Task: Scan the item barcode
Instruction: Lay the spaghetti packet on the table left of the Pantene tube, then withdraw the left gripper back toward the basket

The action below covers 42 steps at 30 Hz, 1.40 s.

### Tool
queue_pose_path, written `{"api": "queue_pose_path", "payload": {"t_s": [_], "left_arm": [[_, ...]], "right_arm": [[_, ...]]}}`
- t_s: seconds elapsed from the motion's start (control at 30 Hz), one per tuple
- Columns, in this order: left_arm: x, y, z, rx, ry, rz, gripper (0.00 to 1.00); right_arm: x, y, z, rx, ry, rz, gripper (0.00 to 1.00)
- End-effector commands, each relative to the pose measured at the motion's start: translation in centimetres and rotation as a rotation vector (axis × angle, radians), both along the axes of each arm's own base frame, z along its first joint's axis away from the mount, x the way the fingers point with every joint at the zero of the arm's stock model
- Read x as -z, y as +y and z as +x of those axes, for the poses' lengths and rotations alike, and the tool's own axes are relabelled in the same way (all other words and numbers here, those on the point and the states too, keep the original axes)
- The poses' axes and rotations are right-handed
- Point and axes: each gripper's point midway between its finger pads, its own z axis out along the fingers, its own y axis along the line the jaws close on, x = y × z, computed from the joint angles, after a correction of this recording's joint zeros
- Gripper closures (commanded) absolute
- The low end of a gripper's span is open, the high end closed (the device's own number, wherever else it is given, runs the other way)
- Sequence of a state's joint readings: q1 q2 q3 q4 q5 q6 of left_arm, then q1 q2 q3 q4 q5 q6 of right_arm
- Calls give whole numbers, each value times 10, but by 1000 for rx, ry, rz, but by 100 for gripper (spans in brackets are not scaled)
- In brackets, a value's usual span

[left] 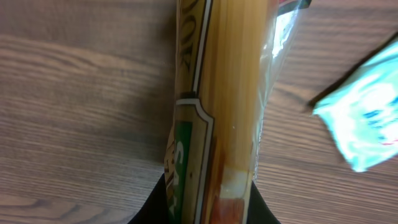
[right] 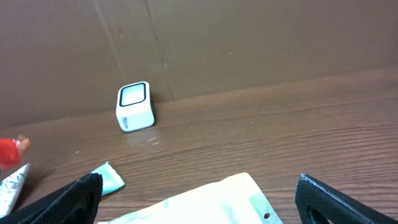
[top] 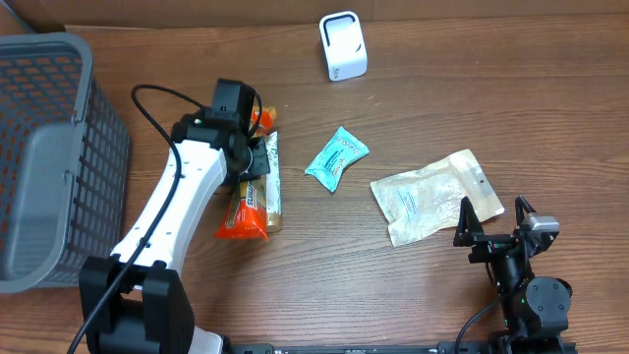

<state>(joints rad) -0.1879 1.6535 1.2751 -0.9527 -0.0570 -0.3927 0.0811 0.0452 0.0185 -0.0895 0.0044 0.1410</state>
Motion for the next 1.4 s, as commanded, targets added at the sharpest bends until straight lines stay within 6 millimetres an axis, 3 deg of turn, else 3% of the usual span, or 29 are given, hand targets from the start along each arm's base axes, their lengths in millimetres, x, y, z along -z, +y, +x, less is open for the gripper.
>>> {"api": "queue_pose_path", "payload": {"t_s": [0.0,0.1,0.17,0.27,0.33,0.37,0.5,0.7,0.9,1.13,1.37], "left_arm": [[2,2,-6,-33,-25,-4,96],[14,-1,-11,-27,-13,-24,96],[19,-5,-12,-22,-9,-46,86],[20,-10,-14,-13,-2,-77,35],[19,-13,-14,-9,0,-92,20],[19,-14,-14,-7,0,-99,18],[7,-18,-11,3,-17,-119,16],[-40,-13,-11,51,-135,-116,15],[-75,27,-34,28,-194,-81,7],[-76,70,-51,75,-155,-2,8],[-76,91,-53,228,-150,88,9]], "right_arm": [[4,1,0,-2,3,-4,0],[3,1,0,-2,3,-4,0],[3,1,0,-2,3,-4,0],[3,1,0,-2,3,-4,0],[3,1,0,-2,3,-4,0],[3,1,0,-2,3,-4,0],[4,1,0,-2,3,-4,0],[4,1,0,-2,3,-4,0],[3,1,0,-2,3,-4,0],[3,1,0,-2,3,-4,0],[3,1,0,-2,3,-4,0]]}}
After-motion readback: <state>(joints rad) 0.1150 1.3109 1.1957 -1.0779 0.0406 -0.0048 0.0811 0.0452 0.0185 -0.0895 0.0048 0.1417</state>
